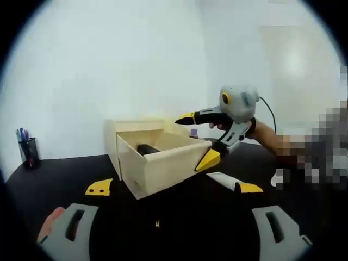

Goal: Open the drawer, pick up the cosmetic bottles from the table one by one, place them into the drawer, release the gripper, close the drawer, and move the gripper away

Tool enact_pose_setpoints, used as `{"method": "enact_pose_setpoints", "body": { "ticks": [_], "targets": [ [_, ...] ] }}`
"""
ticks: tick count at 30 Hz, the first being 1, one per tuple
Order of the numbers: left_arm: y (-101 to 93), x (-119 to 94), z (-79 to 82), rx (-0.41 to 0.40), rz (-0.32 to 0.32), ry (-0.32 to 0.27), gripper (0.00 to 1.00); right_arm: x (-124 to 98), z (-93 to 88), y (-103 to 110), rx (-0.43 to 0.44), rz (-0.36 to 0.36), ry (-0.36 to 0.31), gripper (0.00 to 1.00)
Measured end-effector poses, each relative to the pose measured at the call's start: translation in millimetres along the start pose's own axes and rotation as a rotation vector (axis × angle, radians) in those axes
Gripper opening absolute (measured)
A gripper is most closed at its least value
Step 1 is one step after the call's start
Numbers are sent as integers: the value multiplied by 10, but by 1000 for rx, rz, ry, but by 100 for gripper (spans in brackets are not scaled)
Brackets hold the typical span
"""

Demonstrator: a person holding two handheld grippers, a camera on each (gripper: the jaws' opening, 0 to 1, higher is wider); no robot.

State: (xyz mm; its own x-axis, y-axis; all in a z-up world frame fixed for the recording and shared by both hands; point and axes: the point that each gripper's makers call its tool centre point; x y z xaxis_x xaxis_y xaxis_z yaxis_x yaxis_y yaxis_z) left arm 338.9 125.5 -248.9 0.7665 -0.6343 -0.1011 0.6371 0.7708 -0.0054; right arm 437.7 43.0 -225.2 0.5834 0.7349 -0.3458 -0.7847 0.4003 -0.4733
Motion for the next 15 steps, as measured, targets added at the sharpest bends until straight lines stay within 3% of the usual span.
{"method": "enact_pose_setpoints", "body": {
  "ticks": [15],
  "targets": [
    [-10,-5,-10,2,9,-1,89,71,-20,-119,6,-27,8,93]
  ]
}}
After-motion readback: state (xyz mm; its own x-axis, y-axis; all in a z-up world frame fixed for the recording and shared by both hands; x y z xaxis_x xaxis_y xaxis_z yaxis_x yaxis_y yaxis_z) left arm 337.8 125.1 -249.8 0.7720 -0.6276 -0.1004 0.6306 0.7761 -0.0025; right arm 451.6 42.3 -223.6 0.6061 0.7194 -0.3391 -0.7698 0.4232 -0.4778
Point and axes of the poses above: the point that each gripper's makers call its tool centre point, and the gripper's own axes: x roughly forward along the fingers, y roughly to its left, z roughly out of its top, and after that the axes turned 1 degree about x, right-handed
